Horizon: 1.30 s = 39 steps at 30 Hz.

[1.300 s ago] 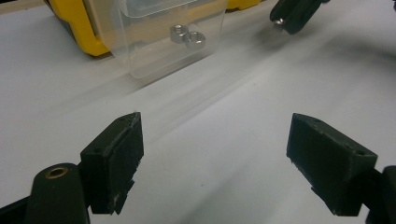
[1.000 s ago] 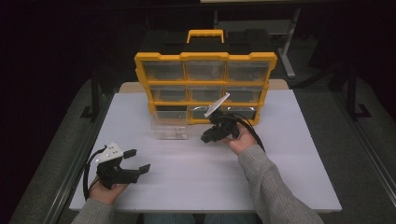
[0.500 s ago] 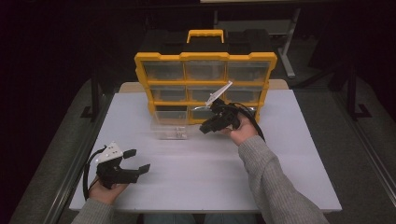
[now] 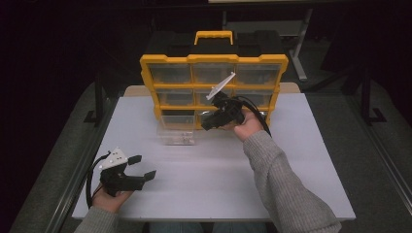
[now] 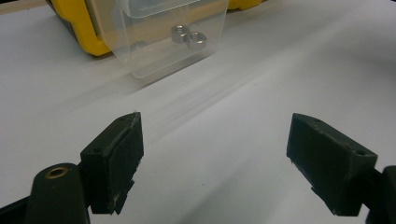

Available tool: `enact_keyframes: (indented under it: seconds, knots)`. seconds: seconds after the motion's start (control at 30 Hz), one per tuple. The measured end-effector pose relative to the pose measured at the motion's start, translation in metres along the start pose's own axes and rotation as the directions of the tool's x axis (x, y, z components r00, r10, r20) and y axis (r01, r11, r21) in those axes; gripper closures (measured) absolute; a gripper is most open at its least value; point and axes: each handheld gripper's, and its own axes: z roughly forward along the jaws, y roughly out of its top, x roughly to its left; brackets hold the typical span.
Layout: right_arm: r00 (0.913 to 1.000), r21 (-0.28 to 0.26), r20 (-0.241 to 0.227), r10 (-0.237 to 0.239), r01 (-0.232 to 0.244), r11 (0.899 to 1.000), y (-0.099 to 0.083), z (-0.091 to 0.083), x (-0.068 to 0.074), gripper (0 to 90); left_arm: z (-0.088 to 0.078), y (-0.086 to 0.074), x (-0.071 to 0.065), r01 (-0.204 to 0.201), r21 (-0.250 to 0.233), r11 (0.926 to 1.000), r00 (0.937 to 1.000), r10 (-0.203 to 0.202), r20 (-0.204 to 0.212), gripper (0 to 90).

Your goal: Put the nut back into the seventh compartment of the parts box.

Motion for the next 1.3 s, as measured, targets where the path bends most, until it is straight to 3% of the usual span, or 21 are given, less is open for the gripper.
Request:
enact_keyframes:
  seconds: [0.23, 0.53, 1.3]
  knots:
    - [0.9990, -0.001, 0.003, -0.046, 0.046, 0.999, 0.022, 0.003, 0.001, 69.0, -0.002, 0.000, 0.002, 0.003, 0.006, 1.0000, 1.0000, -0.003, -0.001, 18.4]
    - [0.9978, 0.009, 0.000, -0.066, 0.066, 0.998, 0.046, 0.012, 0.002, 69.0, -0.002, 0.000, 0.002, 0.001, 0.004, 1.0000, 1.0000, -0.001, 0.000, 18.4]
    - [0.9963, 0.025, -0.003, -0.086, 0.086, 0.996, 0.080, 0.054, -0.002, 69.0, -0.001, 0.000, 0.001, 0.003, -0.002, 1.0000, 1.0000, -0.003, -0.006, 18.3]
